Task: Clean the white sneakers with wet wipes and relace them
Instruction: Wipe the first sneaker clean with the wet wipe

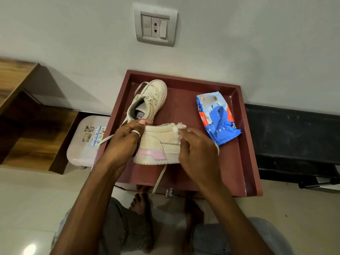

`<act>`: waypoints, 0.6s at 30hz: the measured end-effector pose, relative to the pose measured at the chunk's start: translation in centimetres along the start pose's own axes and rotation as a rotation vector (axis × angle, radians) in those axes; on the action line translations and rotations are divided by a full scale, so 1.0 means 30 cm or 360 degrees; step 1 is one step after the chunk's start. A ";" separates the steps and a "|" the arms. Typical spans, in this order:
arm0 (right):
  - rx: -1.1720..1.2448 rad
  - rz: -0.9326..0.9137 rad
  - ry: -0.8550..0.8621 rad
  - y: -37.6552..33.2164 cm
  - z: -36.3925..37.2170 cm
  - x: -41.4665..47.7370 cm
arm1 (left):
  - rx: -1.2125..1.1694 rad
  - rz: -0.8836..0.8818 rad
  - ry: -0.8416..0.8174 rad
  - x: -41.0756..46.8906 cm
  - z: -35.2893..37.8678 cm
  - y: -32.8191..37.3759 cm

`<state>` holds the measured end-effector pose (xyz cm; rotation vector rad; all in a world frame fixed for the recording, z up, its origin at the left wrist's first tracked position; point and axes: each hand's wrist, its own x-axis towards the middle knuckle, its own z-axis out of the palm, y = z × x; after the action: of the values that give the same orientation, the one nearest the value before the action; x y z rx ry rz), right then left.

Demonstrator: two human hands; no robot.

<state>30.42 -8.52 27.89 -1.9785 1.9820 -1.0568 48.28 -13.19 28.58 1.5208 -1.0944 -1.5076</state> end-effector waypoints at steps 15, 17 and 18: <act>-0.0094 -0.0318 -0.0114 -0.087 0.053 -0.032 | -0.0047 0.0047 -0.0085 -0.001 0.005 -0.006; -0.0063 -0.0140 -0.0034 -0.042 0.041 -0.006 | -0.0088 0.0037 -0.0108 -0.002 0.001 -0.009; -0.0049 -0.0013 0.0015 -0.021 0.033 0.006 | -0.0099 0.0037 -0.0125 -0.002 -0.001 -0.009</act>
<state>31.46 -8.99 27.57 -2.0026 2.0087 -1.0450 48.34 -13.03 28.34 1.4126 -1.0959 -1.5822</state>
